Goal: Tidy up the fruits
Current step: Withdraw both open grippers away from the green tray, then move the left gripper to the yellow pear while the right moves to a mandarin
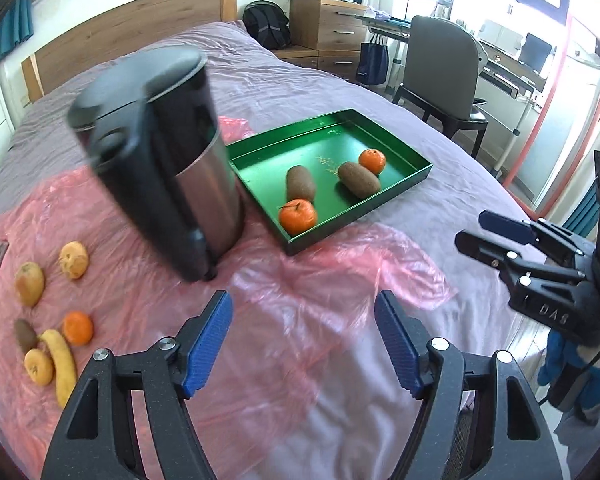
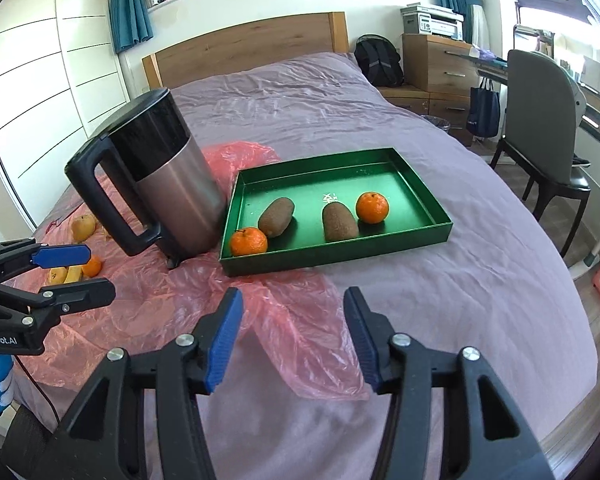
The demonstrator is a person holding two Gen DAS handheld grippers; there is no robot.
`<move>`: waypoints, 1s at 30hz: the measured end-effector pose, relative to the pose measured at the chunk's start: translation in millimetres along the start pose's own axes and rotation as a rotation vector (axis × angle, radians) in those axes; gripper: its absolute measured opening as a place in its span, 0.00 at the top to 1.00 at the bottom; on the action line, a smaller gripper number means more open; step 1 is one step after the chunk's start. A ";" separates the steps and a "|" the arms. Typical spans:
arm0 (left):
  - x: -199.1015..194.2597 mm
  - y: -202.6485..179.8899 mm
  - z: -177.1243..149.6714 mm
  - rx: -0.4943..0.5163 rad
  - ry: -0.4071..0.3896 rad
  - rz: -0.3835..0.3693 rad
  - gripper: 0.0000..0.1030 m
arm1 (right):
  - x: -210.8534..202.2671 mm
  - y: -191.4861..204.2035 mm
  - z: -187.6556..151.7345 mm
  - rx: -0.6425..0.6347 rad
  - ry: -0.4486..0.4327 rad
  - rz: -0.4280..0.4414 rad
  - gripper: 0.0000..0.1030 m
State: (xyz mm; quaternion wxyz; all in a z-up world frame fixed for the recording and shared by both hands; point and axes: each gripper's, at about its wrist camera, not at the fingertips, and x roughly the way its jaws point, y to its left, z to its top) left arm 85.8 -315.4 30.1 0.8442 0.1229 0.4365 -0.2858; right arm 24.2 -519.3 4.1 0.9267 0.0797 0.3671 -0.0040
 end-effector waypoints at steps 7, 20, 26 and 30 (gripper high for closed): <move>-40.5 34.2 -37.6 -0.050 -0.033 0.038 0.34 | -27.6 31.6 -2.0 -0.023 -0.024 0.022 0.63; -100.9 102.2 -111.3 -0.159 -0.084 0.135 0.34 | -62.8 112.4 -11.0 -0.078 -0.052 0.113 0.63; -114.5 133.8 -142.2 -0.223 -0.099 0.171 0.34 | -59.5 159.4 -13.8 -0.137 -0.029 0.174 0.63; -116.2 157.5 -161.2 -0.290 -0.113 0.192 0.34 | -48.1 191.1 -15.8 -0.189 -0.002 0.203 0.63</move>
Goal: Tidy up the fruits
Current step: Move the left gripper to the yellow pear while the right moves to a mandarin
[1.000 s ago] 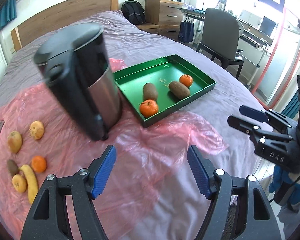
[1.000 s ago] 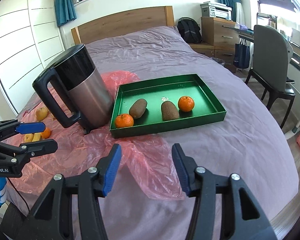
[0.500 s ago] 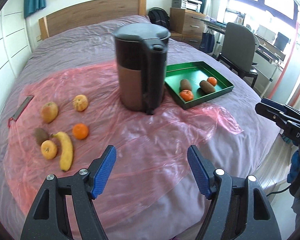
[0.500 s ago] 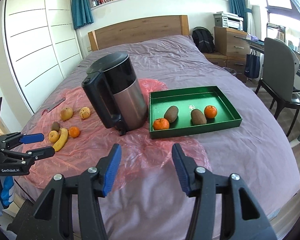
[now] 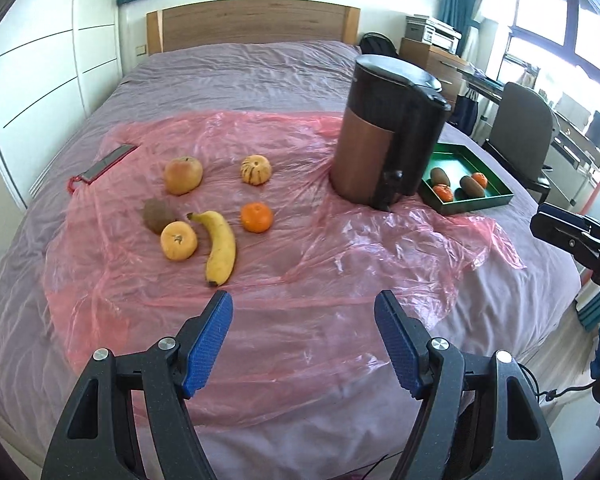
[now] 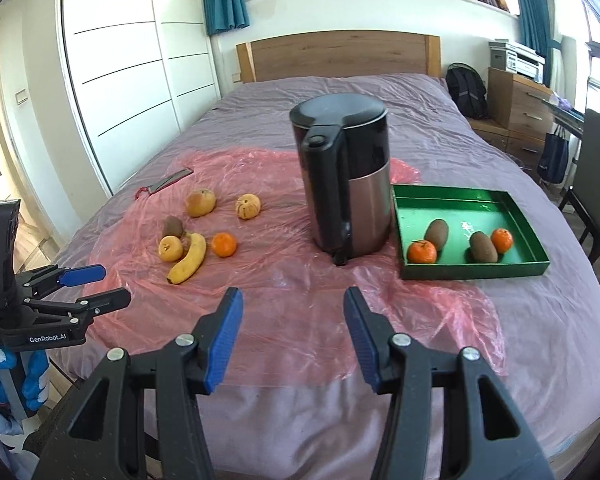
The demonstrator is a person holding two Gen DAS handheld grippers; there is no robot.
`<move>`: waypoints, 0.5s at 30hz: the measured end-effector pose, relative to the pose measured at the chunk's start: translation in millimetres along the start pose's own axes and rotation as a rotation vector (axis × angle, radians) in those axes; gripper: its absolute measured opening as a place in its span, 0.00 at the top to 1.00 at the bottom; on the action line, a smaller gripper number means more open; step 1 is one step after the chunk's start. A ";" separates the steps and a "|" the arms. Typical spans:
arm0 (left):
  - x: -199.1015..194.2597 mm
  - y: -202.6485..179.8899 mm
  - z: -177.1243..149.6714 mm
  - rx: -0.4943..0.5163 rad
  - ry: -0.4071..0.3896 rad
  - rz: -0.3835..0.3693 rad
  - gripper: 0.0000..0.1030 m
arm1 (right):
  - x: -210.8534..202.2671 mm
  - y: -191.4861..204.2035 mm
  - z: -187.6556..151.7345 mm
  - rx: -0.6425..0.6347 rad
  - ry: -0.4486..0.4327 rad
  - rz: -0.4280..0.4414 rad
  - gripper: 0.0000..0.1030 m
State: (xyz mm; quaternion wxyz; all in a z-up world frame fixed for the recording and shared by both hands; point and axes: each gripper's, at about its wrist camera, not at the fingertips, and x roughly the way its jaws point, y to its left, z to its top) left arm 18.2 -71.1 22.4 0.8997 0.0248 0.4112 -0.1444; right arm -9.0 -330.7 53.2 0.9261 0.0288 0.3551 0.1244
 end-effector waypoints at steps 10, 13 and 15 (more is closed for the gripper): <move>26.5 63.5 -18.5 -0.137 0.023 0.063 0.34 | 58.8 47.1 4.5 -0.073 0.080 0.085 0.63; 39.3 86.4 -22.3 -0.186 0.047 0.086 0.34 | 78.6 55.3 5.5 -0.087 0.105 0.103 0.63; 46.8 98.6 -23.2 -0.209 0.058 0.100 0.34 | 91.5 57.9 5.8 -0.090 0.121 0.116 0.63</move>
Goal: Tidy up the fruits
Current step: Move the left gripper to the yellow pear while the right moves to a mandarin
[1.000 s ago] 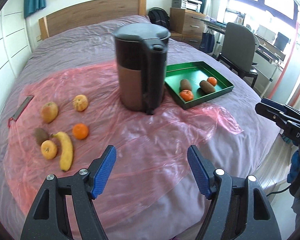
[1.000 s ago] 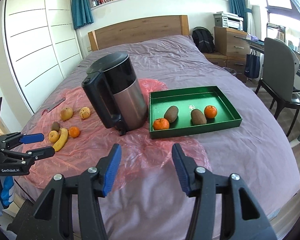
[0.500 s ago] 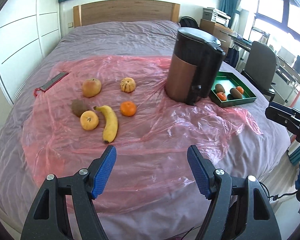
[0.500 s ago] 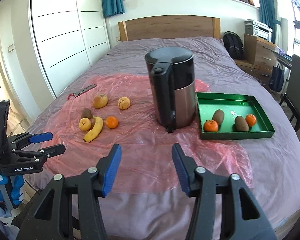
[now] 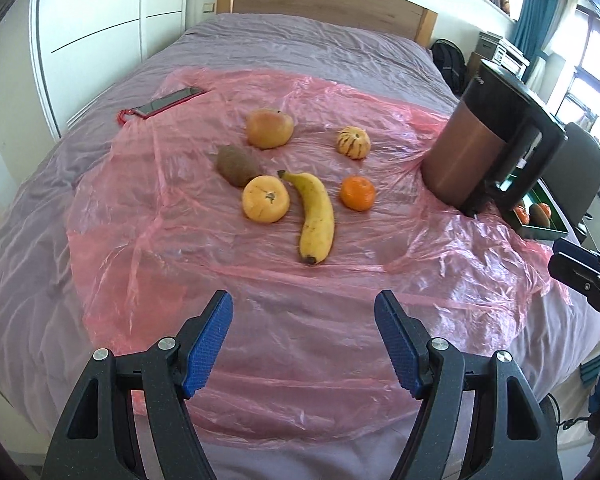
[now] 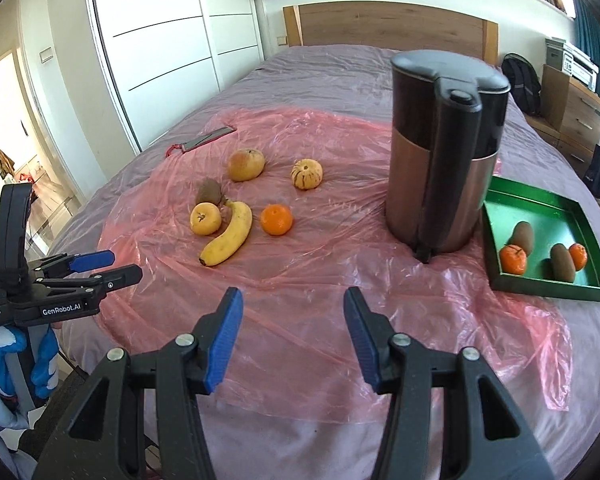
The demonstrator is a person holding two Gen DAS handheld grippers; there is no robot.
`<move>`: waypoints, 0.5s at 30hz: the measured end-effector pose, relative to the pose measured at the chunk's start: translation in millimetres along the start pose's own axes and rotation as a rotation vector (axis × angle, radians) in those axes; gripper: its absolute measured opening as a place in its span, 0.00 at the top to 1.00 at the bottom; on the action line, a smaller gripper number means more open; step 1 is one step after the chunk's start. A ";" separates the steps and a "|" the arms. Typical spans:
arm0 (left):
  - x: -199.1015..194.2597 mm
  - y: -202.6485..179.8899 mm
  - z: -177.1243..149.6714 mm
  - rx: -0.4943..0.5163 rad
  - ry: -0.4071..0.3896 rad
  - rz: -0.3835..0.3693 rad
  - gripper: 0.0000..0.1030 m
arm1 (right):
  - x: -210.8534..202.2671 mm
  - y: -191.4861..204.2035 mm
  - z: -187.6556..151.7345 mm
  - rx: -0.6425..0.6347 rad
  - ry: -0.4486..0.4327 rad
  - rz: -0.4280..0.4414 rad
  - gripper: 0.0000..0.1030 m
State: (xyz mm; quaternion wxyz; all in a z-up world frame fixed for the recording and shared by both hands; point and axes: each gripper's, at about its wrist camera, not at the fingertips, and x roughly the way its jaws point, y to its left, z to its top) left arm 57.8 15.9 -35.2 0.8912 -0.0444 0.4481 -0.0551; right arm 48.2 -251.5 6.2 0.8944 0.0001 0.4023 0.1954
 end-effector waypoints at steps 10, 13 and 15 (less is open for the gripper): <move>46.0 37.0 28.6 -0.076 0.021 0.045 0.34 | 68.2 4.1 12.4 -0.016 0.067 0.050 0.63; 63.2 42.7 40.3 -0.099 0.026 0.041 0.34 | 86.8 5.7 21.2 -0.033 0.077 0.056 0.63; 73.9 44.7 47.3 -0.104 0.030 0.036 0.34 | 99.3 8.2 27.2 -0.050 0.085 0.058 0.63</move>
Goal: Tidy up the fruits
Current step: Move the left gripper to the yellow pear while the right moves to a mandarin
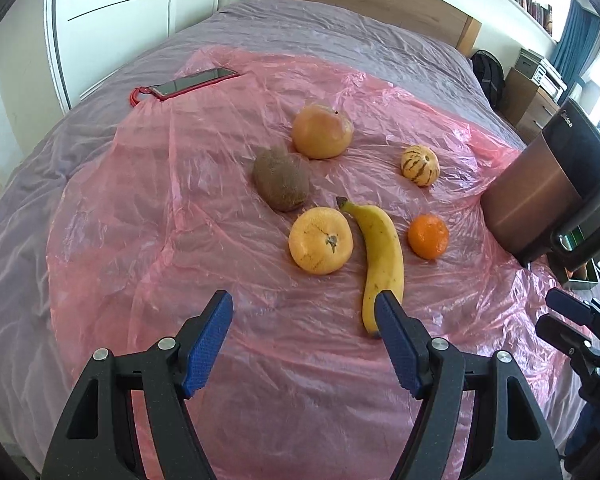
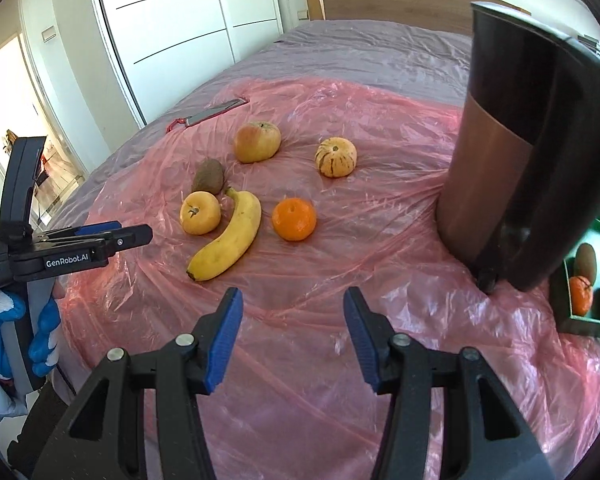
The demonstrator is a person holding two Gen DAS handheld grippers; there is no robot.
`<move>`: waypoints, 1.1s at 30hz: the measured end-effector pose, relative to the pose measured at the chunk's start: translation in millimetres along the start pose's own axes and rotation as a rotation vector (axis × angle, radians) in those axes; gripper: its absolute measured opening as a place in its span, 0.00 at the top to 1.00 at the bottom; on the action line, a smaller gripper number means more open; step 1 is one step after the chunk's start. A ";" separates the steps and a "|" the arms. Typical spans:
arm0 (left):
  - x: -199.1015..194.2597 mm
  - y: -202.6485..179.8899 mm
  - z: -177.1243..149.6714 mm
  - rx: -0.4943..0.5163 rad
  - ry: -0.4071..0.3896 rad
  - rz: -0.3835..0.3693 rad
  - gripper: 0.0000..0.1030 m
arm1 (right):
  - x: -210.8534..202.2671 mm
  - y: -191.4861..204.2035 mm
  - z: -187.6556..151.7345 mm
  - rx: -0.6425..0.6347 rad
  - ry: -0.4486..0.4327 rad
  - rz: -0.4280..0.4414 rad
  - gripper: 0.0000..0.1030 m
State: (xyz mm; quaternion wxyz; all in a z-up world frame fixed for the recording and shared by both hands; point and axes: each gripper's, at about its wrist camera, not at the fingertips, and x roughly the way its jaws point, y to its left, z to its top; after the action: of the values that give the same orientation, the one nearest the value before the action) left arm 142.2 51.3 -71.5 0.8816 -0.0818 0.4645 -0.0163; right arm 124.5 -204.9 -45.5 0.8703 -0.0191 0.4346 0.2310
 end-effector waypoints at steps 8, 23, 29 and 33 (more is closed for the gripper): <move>41.4 -4.1 19.9 -0.002 0.030 -0.008 0.34 | 46.1 5.3 27.3 -0.055 0.028 0.016 0.63; 81.8 -7.5 28.5 0.012 0.059 -0.007 0.35 | 111.8 -5.5 47.3 -0.058 0.069 0.034 0.63; 86.3 -7.9 26.3 0.019 0.057 -0.001 0.36 | 128.1 -2.3 52.9 -0.070 0.083 0.050 0.63; 88.4 -8.2 25.9 0.017 0.053 0.003 0.38 | 138.4 1.1 54.9 -0.083 0.096 0.048 0.63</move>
State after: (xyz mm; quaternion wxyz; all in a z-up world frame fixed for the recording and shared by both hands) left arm 214.1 37.3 -128.0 0.8698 -0.0732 0.4876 -0.0209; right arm 236.5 -137.8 -117.1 0.8412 -0.0560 0.4661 0.2684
